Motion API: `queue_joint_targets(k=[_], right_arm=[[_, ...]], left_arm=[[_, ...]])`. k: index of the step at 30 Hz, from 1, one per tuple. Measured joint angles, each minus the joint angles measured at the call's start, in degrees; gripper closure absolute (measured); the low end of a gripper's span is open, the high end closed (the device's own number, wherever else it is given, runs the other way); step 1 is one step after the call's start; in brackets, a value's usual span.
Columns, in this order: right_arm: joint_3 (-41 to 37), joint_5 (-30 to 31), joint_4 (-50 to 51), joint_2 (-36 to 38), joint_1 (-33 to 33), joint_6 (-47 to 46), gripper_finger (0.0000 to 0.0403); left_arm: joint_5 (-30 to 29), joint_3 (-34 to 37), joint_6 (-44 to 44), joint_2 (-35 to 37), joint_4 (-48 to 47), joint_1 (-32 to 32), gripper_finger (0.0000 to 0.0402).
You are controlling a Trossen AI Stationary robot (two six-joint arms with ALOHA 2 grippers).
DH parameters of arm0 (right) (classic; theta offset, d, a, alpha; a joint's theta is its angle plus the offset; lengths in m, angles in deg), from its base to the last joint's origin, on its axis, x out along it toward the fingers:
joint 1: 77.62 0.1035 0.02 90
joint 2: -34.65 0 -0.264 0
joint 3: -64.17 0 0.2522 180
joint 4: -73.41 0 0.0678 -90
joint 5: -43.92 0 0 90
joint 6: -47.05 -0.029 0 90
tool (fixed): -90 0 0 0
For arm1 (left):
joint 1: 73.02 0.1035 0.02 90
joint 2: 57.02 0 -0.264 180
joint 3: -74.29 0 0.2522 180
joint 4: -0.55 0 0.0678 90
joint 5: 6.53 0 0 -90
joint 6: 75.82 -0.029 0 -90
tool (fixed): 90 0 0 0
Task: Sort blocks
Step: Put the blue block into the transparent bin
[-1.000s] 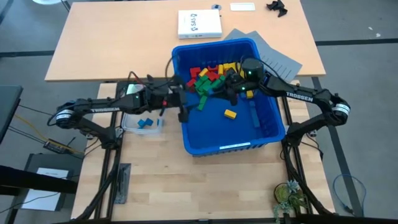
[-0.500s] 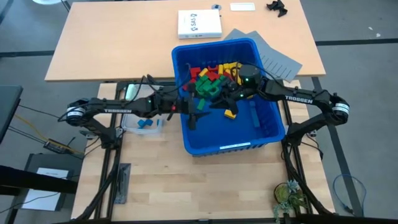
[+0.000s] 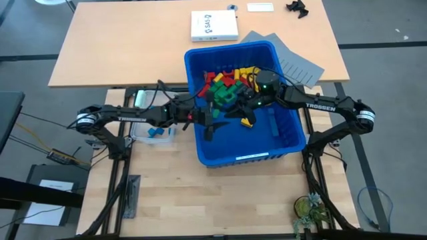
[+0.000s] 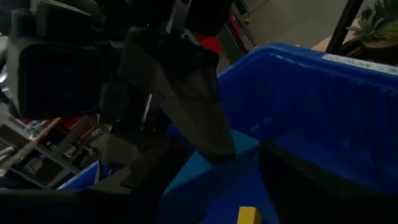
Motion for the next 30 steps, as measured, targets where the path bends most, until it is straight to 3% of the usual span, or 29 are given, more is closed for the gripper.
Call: queue_joint_targets(k=[8,15,18,25,30], right_arm=[[0.0,0.5,-0.4,0.0,0.1,-1.6,0.0274],[0.0,3.3,-2.0,0.0,0.4,-1.5,0.0223],[0.0,3.1,-3.4,0.1,-0.1,-1.1,0.0207],[0.1,2.7,-5.4,5.6,-5.3,0.8,0.0190],[0.1,2.4,-5.8,9.6,-8.4,1.5,0.0191]], left_arm=[[-0.1,0.0,0.1,-1.8,4.1,-0.7,0.0224],[-5.4,0.0,0.4,-1.8,3.1,-0.9,0.0304],[-7.2,0.1,0.4,-1.9,2.6,-0.9,0.0307],[-20.1,0.1,3.6,-0.8,1.7,-1.7,0.0307],[-34.7,0.1,10.8,4.0,-3.9,-2.2,0.0307]])
